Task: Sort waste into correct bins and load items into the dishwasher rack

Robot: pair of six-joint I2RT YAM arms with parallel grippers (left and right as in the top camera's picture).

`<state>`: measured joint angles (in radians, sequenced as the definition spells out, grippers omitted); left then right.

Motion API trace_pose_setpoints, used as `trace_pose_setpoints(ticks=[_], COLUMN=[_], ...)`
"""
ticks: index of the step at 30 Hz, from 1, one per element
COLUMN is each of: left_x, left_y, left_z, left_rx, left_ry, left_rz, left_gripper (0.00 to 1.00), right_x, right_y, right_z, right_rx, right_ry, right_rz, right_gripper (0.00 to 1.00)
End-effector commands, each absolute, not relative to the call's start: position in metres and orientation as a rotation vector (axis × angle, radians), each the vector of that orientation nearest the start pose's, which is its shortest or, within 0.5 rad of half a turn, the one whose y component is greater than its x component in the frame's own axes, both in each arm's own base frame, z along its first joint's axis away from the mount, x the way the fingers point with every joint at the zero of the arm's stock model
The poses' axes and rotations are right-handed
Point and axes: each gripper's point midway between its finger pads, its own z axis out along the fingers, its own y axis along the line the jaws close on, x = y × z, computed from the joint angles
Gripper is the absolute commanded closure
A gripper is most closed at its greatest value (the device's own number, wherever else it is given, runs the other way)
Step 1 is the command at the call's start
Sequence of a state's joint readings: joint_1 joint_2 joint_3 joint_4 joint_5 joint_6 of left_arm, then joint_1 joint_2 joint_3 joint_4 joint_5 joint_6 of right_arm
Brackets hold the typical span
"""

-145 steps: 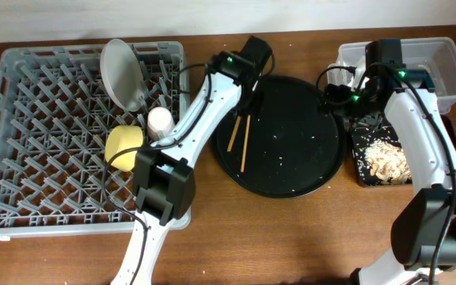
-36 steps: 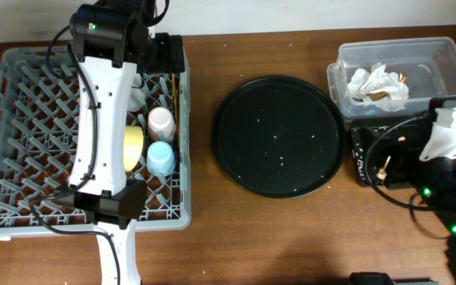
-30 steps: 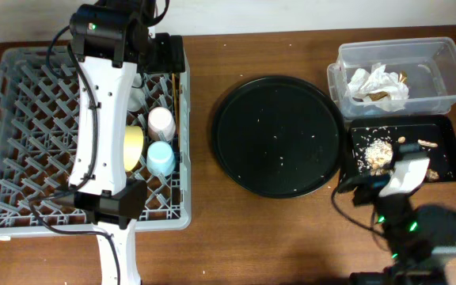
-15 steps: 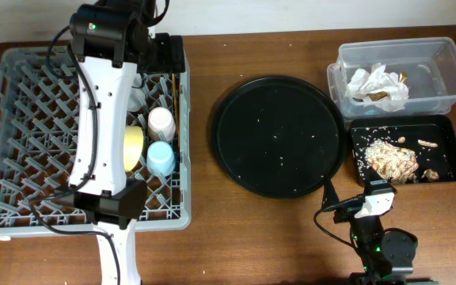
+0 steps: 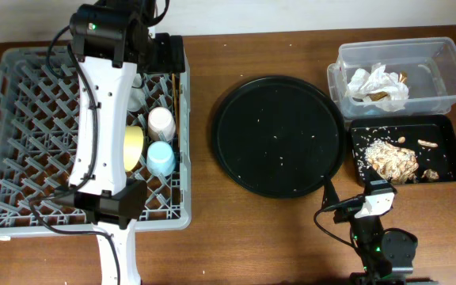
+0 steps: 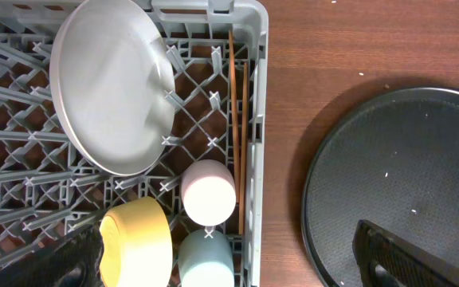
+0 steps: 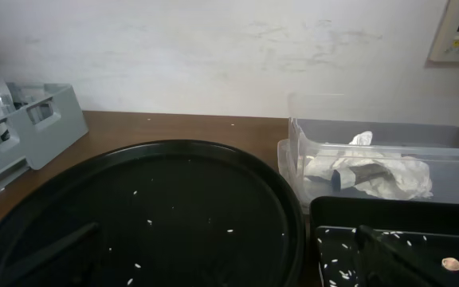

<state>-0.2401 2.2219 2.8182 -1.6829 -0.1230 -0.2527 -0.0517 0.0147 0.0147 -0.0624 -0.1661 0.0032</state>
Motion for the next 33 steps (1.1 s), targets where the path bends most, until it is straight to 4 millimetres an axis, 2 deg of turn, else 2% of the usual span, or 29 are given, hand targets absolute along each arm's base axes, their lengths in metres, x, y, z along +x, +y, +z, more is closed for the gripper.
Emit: trace_pose_setpoints(ticks=[1, 2, 4, 5, 7, 8, 10, 12, 14, 16, 17, 19, 21, 22, 24, 26, 28, 30, 33], left_x=[0.454, 0.454, 0.462, 0.476, 0.485, 0.487, 0.487, 0.476, 0.455, 0.427, 0.412, 0.391, 0.364, 0.354, 0.332, 0.299, 0.280, 0.268, 0.256], left_y=[-0.092, -0.088, -0.091, -0.100, -0.109, -0.115, -0.131, -0.132, -0.121, -0.091, -0.082, -0.070, -0.045, -0.039, -0.033, -0.032, -0.029, -0.025, -0.022], left_z=[0.292, 0.294, 0.312, 0.340, 0.378, 0.397, 0.437, 0.440, 0.423, 0.381, 0.362, 0.335, 0.300, 0.289, 0.268, 0.240, 0.218, 0.199, 0.183], left_rx=[-0.040, -0.047, -0.051, -0.049, -0.026, 0.032, 0.253, 0.389, 0.456, 0.424, 0.421, 0.416, 0.367, 0.353, 0.364, 0.377, 0.361, 0.344, 0.324], left_ry=[2.651, 2.641, 2.559, 2.429, 2.272, 2.195, 1.958, 1.847, 1.805, 1.845, 1.865, 1.885, 1.885, 1.863, 1.794, 1.687, 1.637, 1.618, 1.573], left_rz=[-0.001, 0.024, 0.001, -0.062, -0.122, -0.146, -0.168, -0.117, -0.064, -0.032, -0.039, -0.060, -0.039, -0.019, 0.025, 0.066, 0.088, 0.106, 0.129], left_gripper=[0.01, 0.01, 0.00, 0.01, 0.01, 0.01, 0.01, 0.01, 0.01, 0.01, 0.01, 0.01, 0.01, 0.01, 0.01, 0.01, 0.01, 0.01, 0.01], right_x=[0.245, 0.245, 0.245, 0.245, 0.245, 0.245, 0.245, 0.245, 0.245, 0.245, 0.245, 0.245, 0.245, 0.245, 0.245, 0.245, 0.245, 0.245, 0.245], right_y=[0.015, 0.015, 0.015, 0.015, 0.015, 0.015, 0.015, 0.015, 0.015, 0.015, 0.015, 0.015, 0.015, 0.015, 0.015, 0.015, 0.015, 0.015, 0.015], right_z=[0.160, 0.160, 0.160, 0.160, 0.160, 0.160, 0.160, 0.160, 0.160, 0.160, 0.160, 0.160, 0.160, 0.160, 0.160, 0.160, 0.160, 0.160, 0.160], right_rx=[-0.076, -0.076, -0.076, -0.076, -0.076, -0.076, -0.076, -0.076, -0.076, -0.076, -0.076, -0.076, -0.076, -0.076, -0.076, -0.076, -0.076, -0.076, -0.076], right_ry=[1.630, 1.630, 1.630, 1.630, 1.630, 1.630, 1.630, 1.630, 1.630, 1.630, 1.630, 1.630, 1.630, 1.630, 1.630, 1.630, 1.630, 1.630, 1.630], right_rz=[0.092, 0.092, 0.092, 0.092, 0.092, 0.092, 0.092, 0.092, 0.092, 0.092, 0.092, 0.092, 0.092, 0.092, 0.092, 0.092, 0.092, 0.092, 0.092], right_gripper=[0.01, 0.02, 0.02, 0.02, 0.02, 0.02, 0.02, 0.02, 0.02, 0.02, 0.02, 0.02, 0.02, 0.02, 0.02, 0.02, 0.02, 0.02, 0.02])
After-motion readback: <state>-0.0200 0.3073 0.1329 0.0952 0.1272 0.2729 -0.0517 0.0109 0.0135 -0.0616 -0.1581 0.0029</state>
